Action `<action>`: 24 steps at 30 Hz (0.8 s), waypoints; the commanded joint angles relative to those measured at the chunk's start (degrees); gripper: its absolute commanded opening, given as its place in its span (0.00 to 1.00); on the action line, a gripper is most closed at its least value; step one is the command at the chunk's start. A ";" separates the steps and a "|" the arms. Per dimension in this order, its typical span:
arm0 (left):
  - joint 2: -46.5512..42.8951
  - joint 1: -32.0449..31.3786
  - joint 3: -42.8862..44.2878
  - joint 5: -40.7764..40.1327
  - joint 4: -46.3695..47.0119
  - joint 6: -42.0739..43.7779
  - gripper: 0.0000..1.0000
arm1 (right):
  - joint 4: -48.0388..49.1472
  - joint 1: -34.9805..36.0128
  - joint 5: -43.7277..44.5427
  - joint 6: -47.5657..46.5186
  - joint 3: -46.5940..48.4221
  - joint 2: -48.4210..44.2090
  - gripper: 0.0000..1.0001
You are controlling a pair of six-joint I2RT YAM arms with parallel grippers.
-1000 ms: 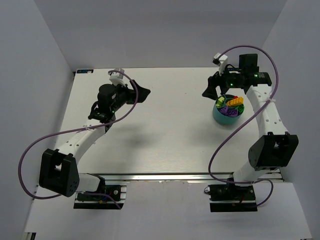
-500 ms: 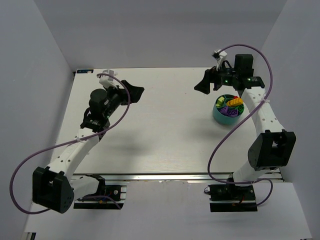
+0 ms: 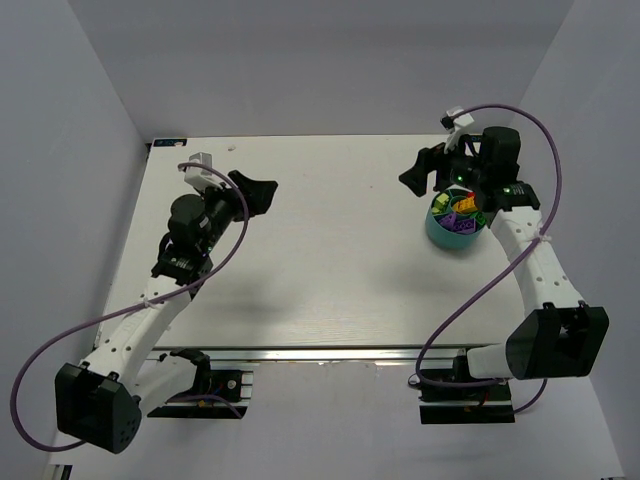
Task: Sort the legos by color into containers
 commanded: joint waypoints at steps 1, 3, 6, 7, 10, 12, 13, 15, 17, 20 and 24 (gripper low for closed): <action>-2.55 0.20 -0.47 -1.37 -0.79 -0.57 0.98 | 3.32 0.15 1.53 1.89 -1.02 -2.17 0.89; -3.35 0.20 -0.65 -1.63 -1.14 -0.57 0.98 | 2.44 0.15 2.67 2.07 -1.29 -2.43 0.89; -4.22 0.20 -1.00 -1.72 -1.49 -0.66 0.98 | 2.26 0.15 3.82 1.72 -1.73 -2.69 0.89; -4.49 0.11 -1.18 -1.72 -1.58 -0.75 0.98 | 2.26 0.06 3.82 1.71 -2.08 -2.69 0.89; -5.19 0.20 -1.35 -1.54 -2.28 -0.75 0.98 | 1.83 0.06 4.78 1.19 -2.43 -3.40 0.89; -5.81 0.20 -1.53 -1.37 -2.72 -0.66 0.98 | 1.65 0.06 5.66 0.40 -2.78 -3.92 0.90; -6.07 0.20 -1.70 -1.54 -2.81 -0.66 0.98 | 1.65 0.06 6.01 0.14 -3.04 -4.01 0.89; -6.51 0.20 -2.06 -1.63 -2.99 -0.57 0.98 | 1.74 0.06 6.72 -0.22 -3.40 -4.45 0.90; -6.86 0.20 -2.23 -1.63 -3.16 -0.57 0.98 | 1.74 0.06 7.24 -0.39 -3.49 -4.54 0.89; -6.86 0.20 -2.15 -1.72 -3.25 -0.57 0.98 | 2.09 0.06 7.86 -0.39 -3.75 -4.63 0.89; -6.51 0.20 -1.80 -1.54 -3.25 -0.66 0.98 | 1.82 0.06 7.77 -0.92 -3.92 -4.45 0.89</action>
